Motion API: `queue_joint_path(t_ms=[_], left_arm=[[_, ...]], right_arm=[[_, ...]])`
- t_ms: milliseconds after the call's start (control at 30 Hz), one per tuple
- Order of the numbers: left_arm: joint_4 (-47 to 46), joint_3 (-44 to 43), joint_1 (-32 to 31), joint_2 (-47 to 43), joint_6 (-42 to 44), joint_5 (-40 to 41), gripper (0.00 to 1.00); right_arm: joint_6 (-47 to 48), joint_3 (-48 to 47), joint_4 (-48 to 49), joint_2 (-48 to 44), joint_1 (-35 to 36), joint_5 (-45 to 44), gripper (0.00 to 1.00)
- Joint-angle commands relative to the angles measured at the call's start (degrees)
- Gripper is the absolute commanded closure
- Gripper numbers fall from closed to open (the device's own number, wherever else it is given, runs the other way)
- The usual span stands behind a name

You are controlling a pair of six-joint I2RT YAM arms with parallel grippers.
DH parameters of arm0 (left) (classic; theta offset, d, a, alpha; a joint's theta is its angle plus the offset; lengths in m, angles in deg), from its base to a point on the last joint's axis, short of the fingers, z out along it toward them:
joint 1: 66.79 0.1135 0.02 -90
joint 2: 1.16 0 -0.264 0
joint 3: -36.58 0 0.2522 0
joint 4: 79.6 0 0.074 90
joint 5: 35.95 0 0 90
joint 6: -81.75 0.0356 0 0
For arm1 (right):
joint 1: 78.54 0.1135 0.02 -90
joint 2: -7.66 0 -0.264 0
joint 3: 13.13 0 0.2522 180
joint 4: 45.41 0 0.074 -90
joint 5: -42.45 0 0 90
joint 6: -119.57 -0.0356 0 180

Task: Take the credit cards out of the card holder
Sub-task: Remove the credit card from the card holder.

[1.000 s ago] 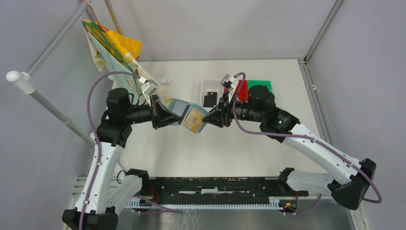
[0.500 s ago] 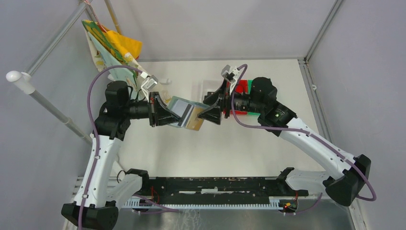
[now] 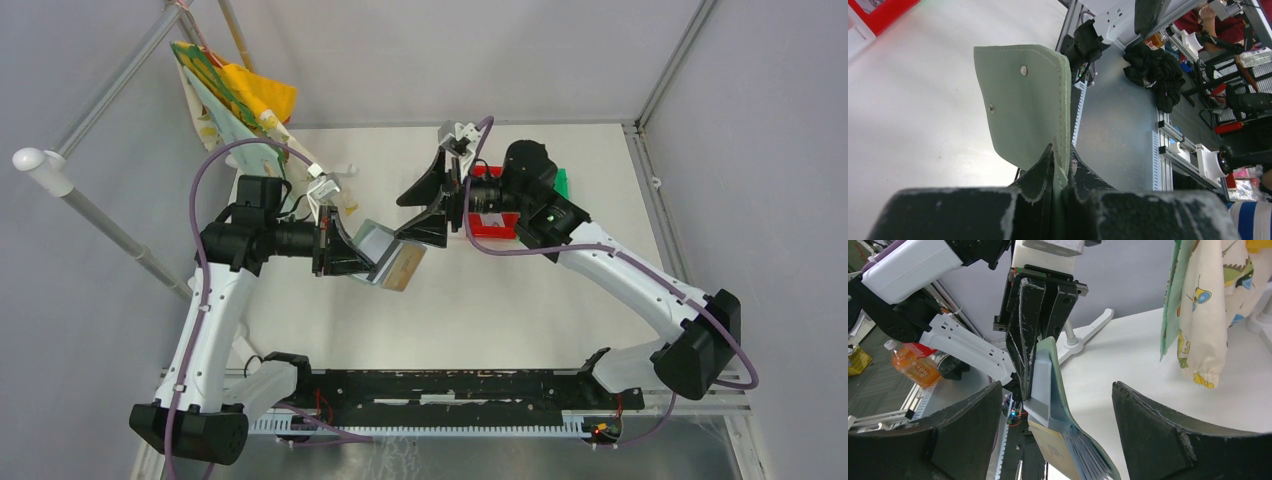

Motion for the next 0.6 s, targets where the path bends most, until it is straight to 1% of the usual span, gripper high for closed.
queue_joint_path(t_ms=[0, 100, 200, 267, 367, 433, 467, 533, 567], left_arm=[[4.9, -3.4, 0.0, 0.0, 8.9, -4.9, 0.98], [6.0, -3.6, 0.0, 0.6, 9.7, -5.4, 0.98], [7.2, -3.4, -0.4, 1.3, 10.3, -5.2, 0.98], [10.2, -4.2, -0.5, 2.0, 13.1, -5.2, 0.98], [13.8, -5.5, -0.6, 2.8, 16.3, -5.5, 0.98], [14.9, -5.9, -0.6, 3.0, 17.6, -5.5, 0.98], [15.3, -6.0, -0.6, 3.0, 18.1, -5.5, 0.98], [15.4, -6.0, -0.6, 3.0, 18.4, -5.4, 0.98], [15.4, -6.0, -0.6, 3.0, 18.4, -5.5, 0.98]], right_arm=[[1.8, -0.1, 5.1, -0.3, 0.9, 6.0, 0.16], [1.6, -0.5, 5.2, 1.3, 2.1, 7.7, 0.19], [2.3, -2.3, 2.6, 3.7, 3.3, 9.3, 0.21], [5.0, -3.5, -0.3, 4.8, 4.1, 9.0, 0.22], [5.9, -3.6, -0.8, 5.4, 5.0, 9.3, 0.27], [5.5, -3.5, -0.3, 5.7, 5.2, 9.6, 0.36], [4.7, -3.5, 0.4, 5.9, 5.3, 10.1, 0.44], [3.6, -3.8, 0.6, 6.5, 5.5, 10.7, 0.62], [3.3, -4.0, 0.4, 6.8, 5.4, 11.1, 0.74]])
